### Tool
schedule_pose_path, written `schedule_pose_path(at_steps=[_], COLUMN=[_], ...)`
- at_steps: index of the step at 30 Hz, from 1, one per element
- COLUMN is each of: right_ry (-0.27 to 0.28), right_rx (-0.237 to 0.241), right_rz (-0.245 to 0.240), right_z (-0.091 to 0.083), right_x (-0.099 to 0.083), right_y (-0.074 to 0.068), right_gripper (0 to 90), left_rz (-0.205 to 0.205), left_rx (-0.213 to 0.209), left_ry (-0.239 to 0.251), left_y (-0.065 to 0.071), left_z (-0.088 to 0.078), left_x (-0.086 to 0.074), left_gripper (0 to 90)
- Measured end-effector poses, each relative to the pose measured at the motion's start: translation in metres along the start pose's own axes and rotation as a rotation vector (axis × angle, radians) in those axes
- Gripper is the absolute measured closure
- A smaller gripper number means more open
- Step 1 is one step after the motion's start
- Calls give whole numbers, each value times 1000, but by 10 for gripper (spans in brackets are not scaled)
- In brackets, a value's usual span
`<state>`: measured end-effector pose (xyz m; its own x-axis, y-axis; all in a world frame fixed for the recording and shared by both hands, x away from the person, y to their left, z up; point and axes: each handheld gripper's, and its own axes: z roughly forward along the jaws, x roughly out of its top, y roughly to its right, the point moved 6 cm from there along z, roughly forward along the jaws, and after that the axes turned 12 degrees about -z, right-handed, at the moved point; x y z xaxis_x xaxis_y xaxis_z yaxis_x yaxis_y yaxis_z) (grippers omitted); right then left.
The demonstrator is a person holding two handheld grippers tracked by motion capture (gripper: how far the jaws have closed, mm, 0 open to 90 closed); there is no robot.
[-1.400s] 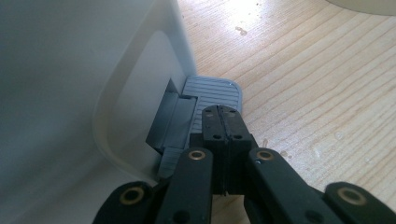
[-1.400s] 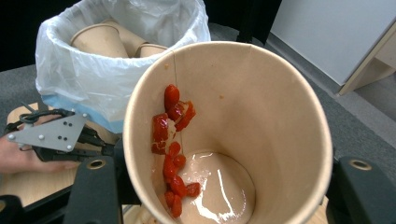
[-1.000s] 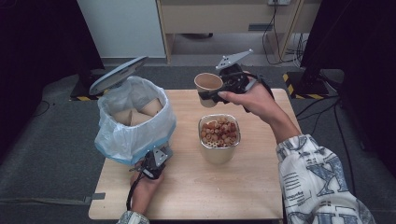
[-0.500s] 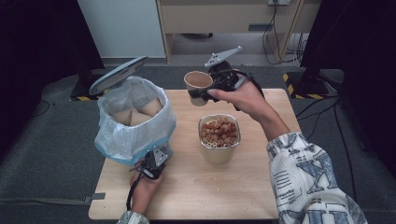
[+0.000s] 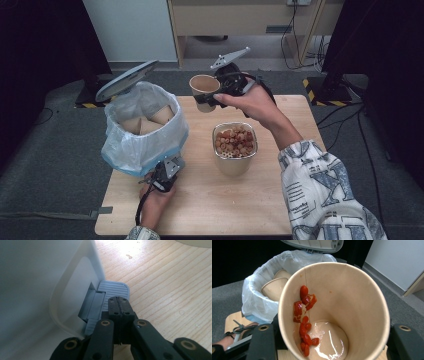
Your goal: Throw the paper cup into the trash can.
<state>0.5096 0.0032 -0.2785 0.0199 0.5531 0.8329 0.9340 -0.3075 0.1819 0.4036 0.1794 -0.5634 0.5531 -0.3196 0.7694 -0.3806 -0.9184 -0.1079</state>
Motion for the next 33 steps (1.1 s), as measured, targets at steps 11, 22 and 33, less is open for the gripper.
schedule_pose_path(at_steps=[11, 22, 33], right_ry=[13, 32, 34], right_rx=[3, 19, 47], right_rz=[13, 10, 9], right_z=[16, 37, 66], right_x=[17, 32, 41], right_y=[-7, -16, -26], right_gripper=[368, 365, 362], left_rz=[1, 1, -1], left_rx=[0, 0, 0], left_ry=[0, 0, -1], left_y=[0, 0, 0], left_z=[0, 0, 0], left_x=[0, 0, 0], left_gripper=[891, 891, 891])
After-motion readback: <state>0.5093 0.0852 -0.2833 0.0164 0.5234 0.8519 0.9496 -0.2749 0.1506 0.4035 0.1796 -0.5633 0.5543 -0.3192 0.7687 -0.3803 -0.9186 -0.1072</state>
